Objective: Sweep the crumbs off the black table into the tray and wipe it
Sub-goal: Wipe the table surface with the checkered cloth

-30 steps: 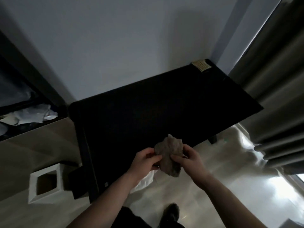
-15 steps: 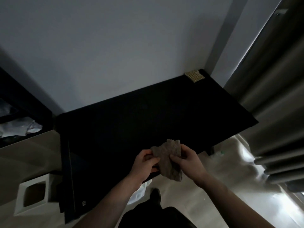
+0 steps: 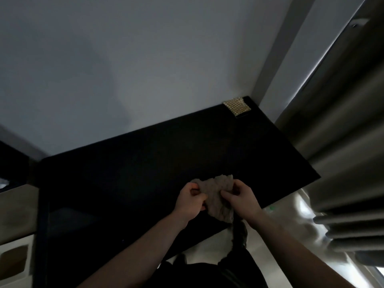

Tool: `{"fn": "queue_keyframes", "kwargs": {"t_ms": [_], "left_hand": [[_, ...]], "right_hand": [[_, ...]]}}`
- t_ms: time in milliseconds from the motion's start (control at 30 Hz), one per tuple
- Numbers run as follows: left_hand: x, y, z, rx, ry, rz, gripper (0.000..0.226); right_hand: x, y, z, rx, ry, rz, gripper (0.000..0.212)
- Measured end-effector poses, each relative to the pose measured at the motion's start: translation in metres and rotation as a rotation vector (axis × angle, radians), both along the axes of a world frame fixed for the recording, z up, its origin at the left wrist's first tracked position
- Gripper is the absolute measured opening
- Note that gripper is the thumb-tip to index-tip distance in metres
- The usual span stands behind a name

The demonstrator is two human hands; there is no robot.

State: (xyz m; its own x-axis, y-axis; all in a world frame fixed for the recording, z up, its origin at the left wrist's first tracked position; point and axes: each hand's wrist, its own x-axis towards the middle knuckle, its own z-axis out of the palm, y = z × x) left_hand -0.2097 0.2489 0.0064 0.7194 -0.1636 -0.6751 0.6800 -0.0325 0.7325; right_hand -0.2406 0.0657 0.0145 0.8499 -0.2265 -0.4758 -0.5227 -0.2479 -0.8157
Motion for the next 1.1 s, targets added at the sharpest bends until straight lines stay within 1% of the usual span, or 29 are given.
{"fn": "queue_keyframes", "kwargs": {"t_ms": [200,333,467,533,633,700,800,867,933,1000,1100], "left_hand": [[0.065,-0.084,-0.033,0.073,0.052,0.089,0.024],[0.117,-0.154,-0.040,0.129,0.080,0.078,0.033],[0.185,-0.219,-0.071,0.170,0.039,0.052,0.030],[0.217,-0.248,-0.066,0.207,0.001,0.033,0.027],[0.250,-0.276,-0.032,0.295,-0.083,-0.077,0.018],[0.264,-0.278,-0.032,0.379,-0.088,-0.143,0.024],[0.264,-0.259,-0.047,0.510,-0.068,-0.209,0.034],[0.254,-0.234,-0.056,0.604,-0.082,-0.248,0.032],[0.242,-0.206,-0.064,0.707,-0.126,-0.292,0.026],[0.226,-0.179,-0.070,0.783,-0.120,-0.322,0.025],[0.202,-0.145,-0.081,0.905,-0.061,-0.347,0.035]], "right_hand": [[0.088,-0.078,-0.036,-0.125,0.041,0.145,0.024],[0.150,-0.147,-0.049,-0.136,0.130,0.200,0.027],[0.220,-0.214,-0.051,-0.211,0.112,0.219,0.036],[0.256,-0.242,-0.048,-0.238,0.105,0.228,0.041],[0.308,-0.285,-0.052,-0.308,0.082,0.270,0.044],[0.335,-0.311,-0.060,-0.370,0.098,0.351,0.050],[0.364,-0.334,-0.076,-0.433,0.150,0.431,0.070],[0.382,-0.339,-0.091,-0.475,0.124,0.450,0.075],[0.406,-0.333,-0.107,-0.512,0.081,0.507,0.080],[0.435,-0.318,-0.121,-0.531,0.027,0.561,0.085],[0.481,-0.291,-0.143,-0.606,-0.058,0.656,0.095]]}}
